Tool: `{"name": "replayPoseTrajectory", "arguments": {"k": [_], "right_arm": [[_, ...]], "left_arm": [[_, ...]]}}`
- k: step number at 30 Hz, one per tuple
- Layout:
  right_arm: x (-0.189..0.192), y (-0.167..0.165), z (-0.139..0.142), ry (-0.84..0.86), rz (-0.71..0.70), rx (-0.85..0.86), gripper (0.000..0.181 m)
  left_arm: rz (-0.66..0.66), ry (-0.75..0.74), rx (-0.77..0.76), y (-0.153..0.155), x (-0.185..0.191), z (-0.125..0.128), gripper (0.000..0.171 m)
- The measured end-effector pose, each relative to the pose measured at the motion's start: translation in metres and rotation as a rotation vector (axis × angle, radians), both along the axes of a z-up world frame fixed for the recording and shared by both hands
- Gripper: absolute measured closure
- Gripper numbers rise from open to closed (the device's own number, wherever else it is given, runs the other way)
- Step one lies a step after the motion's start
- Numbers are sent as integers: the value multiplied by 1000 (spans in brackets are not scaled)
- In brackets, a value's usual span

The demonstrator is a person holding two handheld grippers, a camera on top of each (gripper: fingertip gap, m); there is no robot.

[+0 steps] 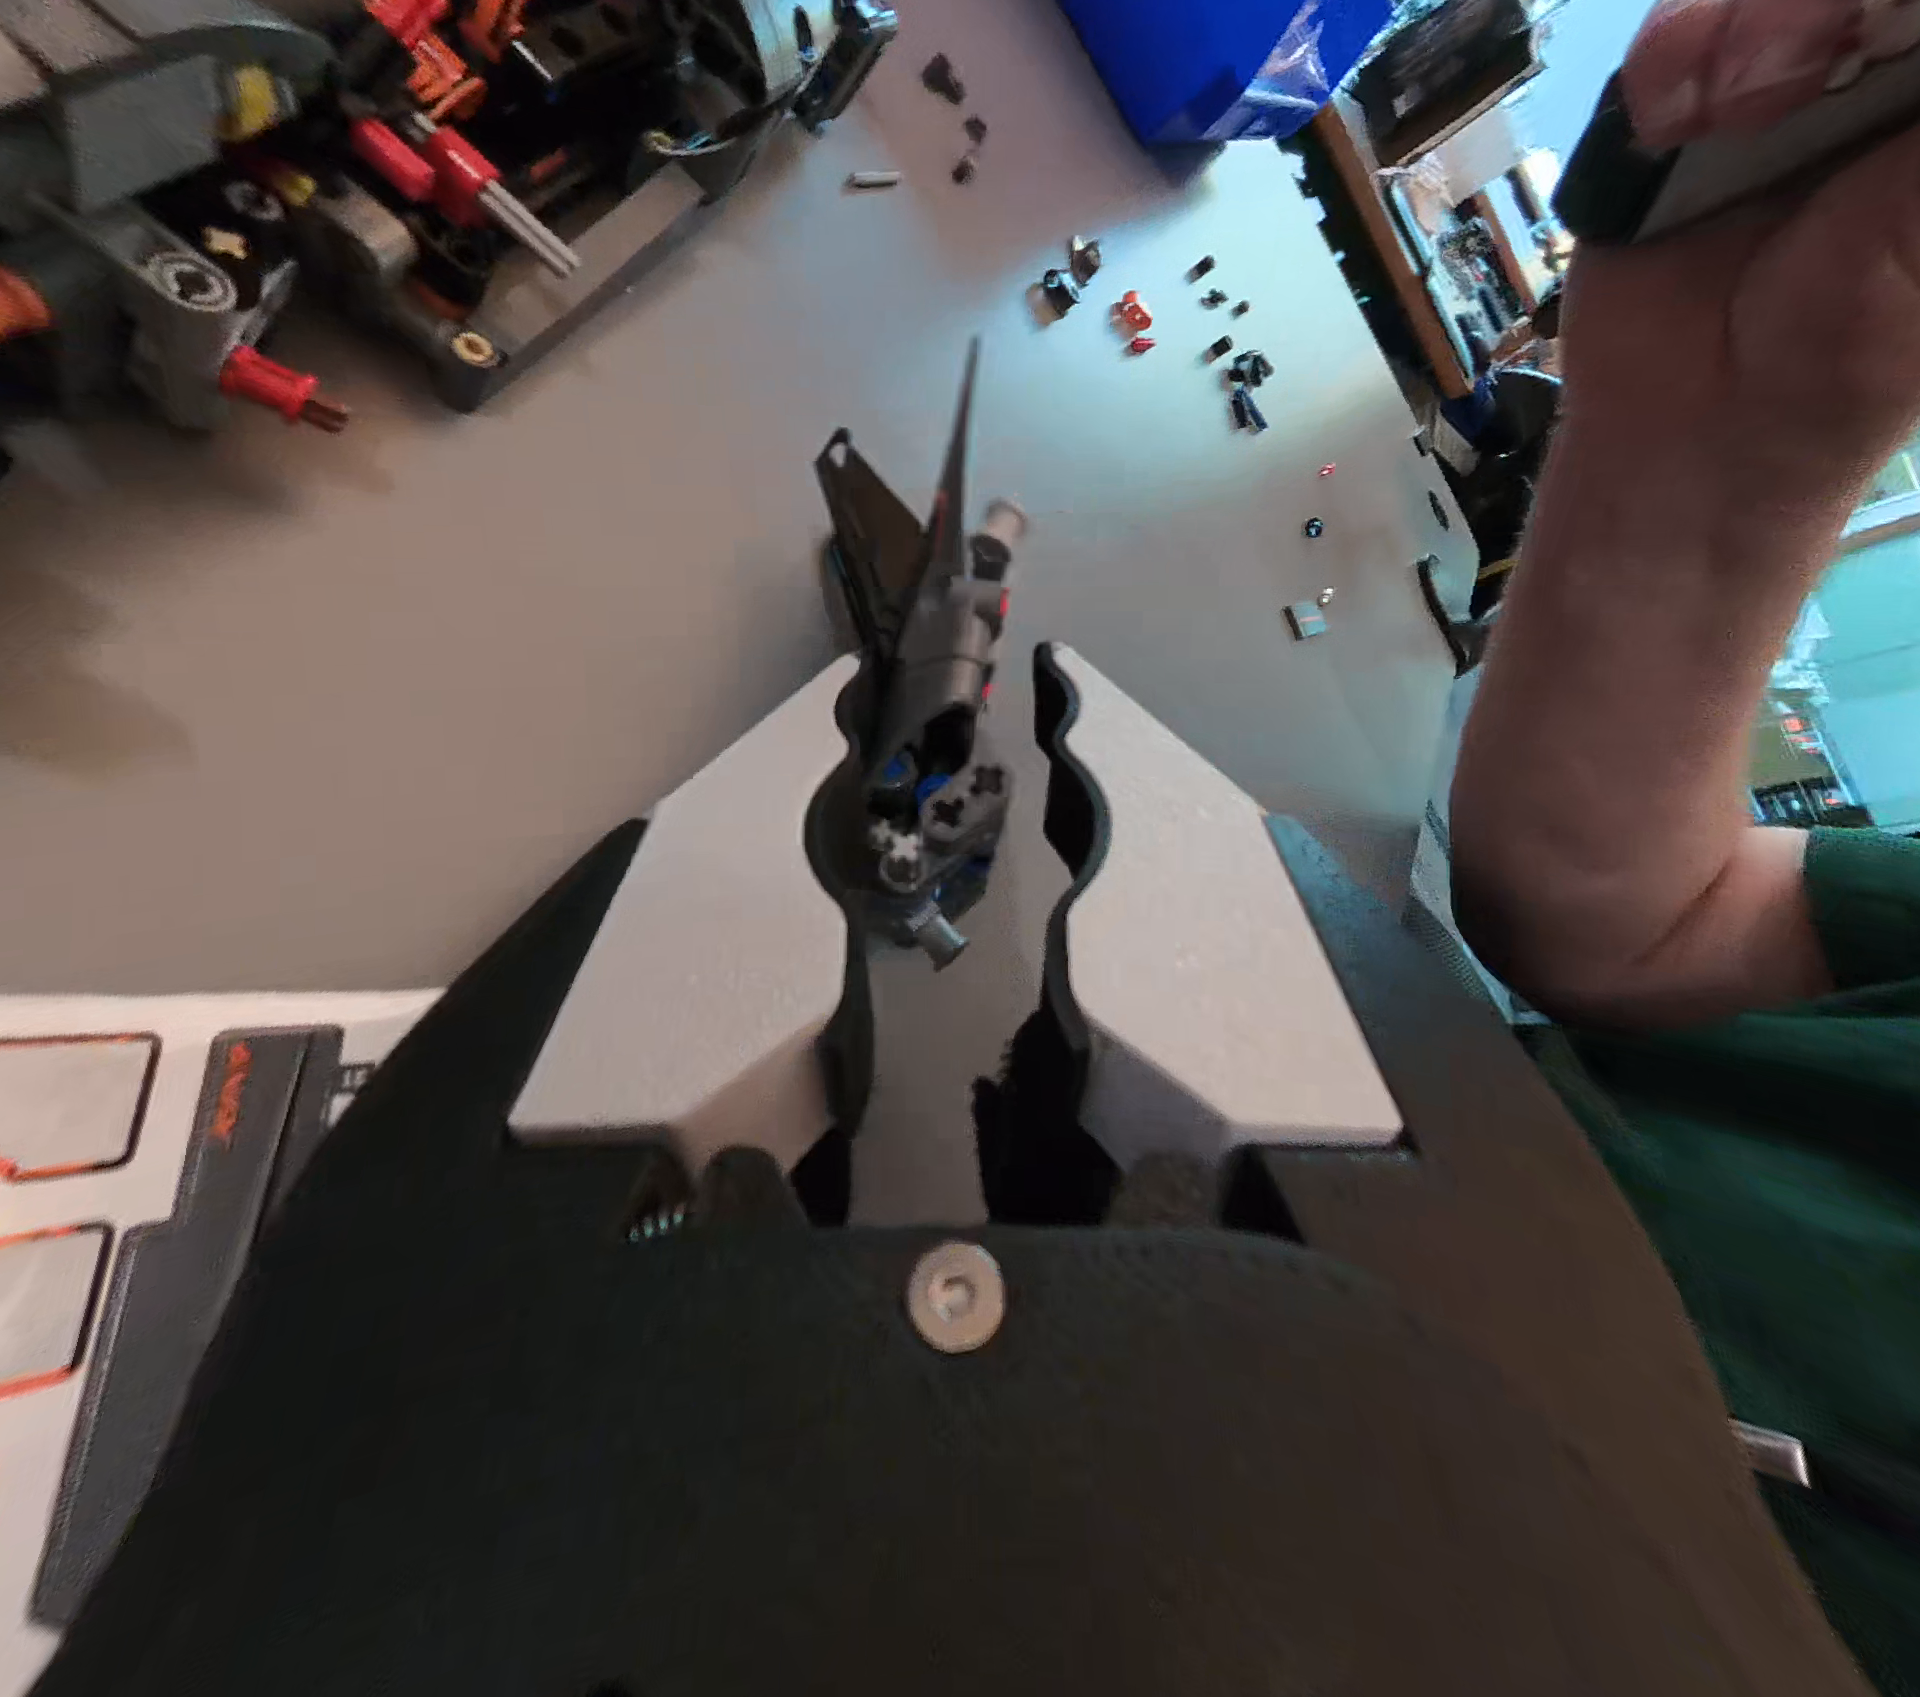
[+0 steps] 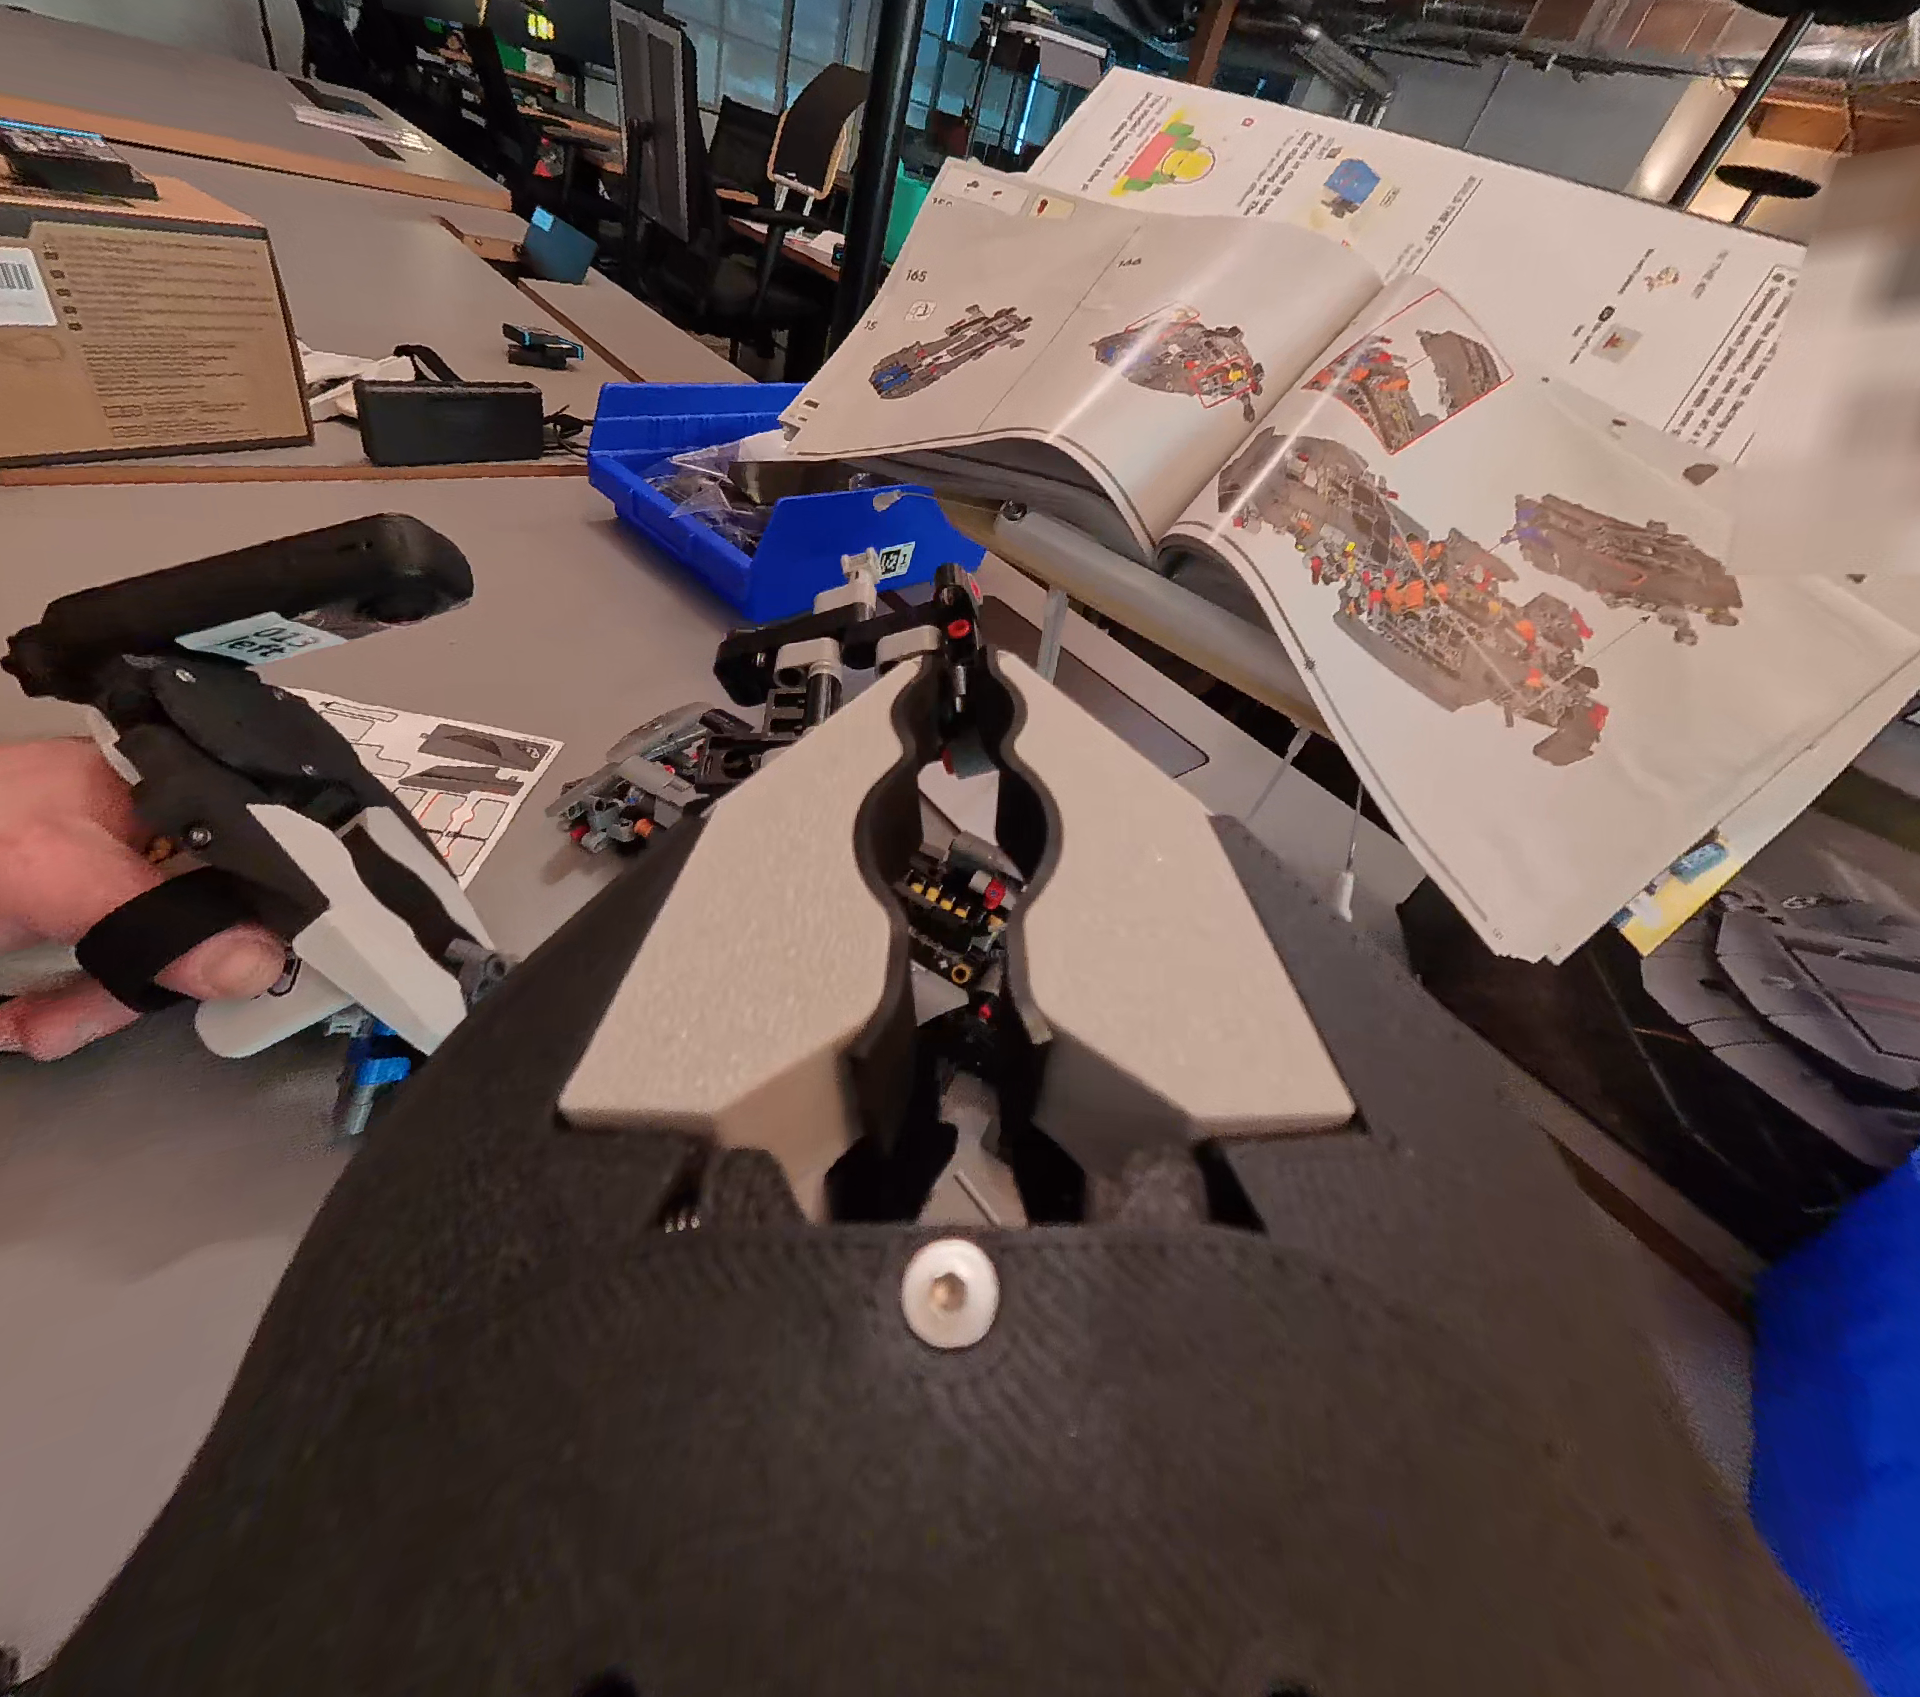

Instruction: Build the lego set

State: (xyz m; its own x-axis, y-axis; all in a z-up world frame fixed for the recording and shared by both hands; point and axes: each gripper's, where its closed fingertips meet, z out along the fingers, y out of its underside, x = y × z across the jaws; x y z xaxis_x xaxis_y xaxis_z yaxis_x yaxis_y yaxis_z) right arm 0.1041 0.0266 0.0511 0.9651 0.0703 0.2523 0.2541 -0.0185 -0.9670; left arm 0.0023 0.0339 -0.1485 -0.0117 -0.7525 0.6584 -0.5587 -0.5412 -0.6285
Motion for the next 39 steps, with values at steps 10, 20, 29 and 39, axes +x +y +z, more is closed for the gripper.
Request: {"name": "replayPoseTrajectory", "arguments": {"k": [10, 20, 29, 39], "right_arm": [[-5, -2, -22, 33, -2, -51, 177], [-33, 2, -43, 65, 30, -93, 177], [-66, 7, -54, 47, 82, -104, 177], [-87, 9, -56, 50, 141, -100, 177]], "left_arm": [[83, -24, 78, 18, -16, 11, 107], [65, -214, 180, 19, -27, 62, 110], [18, -446, -46, -2, -15, 103, 115], [2, -579, -273, 5, -17, 116, 153]]}}
